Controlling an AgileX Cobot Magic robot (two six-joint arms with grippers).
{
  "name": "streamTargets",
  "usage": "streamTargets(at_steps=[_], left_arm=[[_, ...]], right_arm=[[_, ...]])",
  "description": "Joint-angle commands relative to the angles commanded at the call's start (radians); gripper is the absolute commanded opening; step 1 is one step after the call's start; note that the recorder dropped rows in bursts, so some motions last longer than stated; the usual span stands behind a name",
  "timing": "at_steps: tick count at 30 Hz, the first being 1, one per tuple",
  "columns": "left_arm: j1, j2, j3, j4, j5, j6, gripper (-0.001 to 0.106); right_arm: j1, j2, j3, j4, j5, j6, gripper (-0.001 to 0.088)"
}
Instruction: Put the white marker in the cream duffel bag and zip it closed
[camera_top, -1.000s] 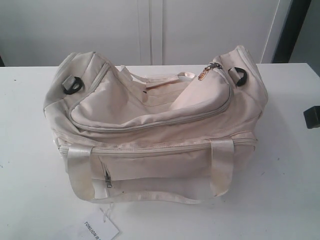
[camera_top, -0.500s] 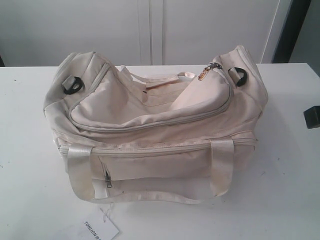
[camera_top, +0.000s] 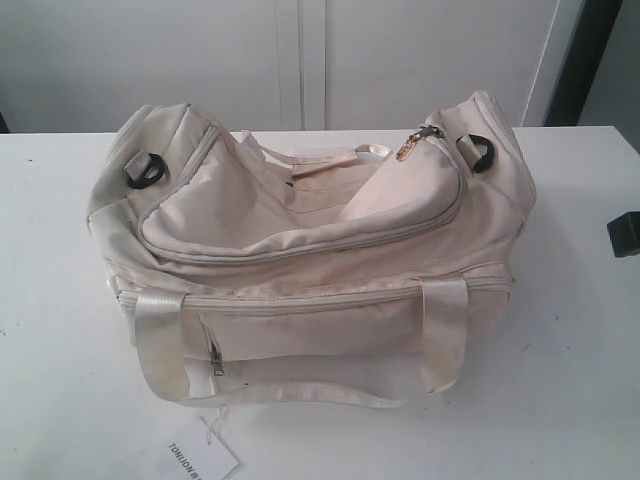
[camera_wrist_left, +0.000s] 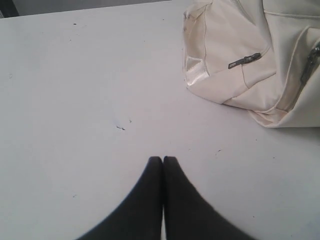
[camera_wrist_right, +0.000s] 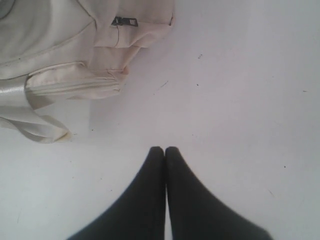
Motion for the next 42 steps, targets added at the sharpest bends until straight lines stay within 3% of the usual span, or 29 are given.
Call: streamTargets(at_steps=[37, 42], left_arm=[[0.000, 0.000, 0.000, 0.000, 0.000, 0.003, 0.000], [0.000, 0.000, 0.000, 0.000, 0.000, 0.003, 0.000]], right_arm=[[0.000, 0.000, 0.000, 0.000, 0.000, 0.000, 0.0000], [0.000, -0.049, 0.000, 0.002, -0.002, 0.000, 0.0000]])
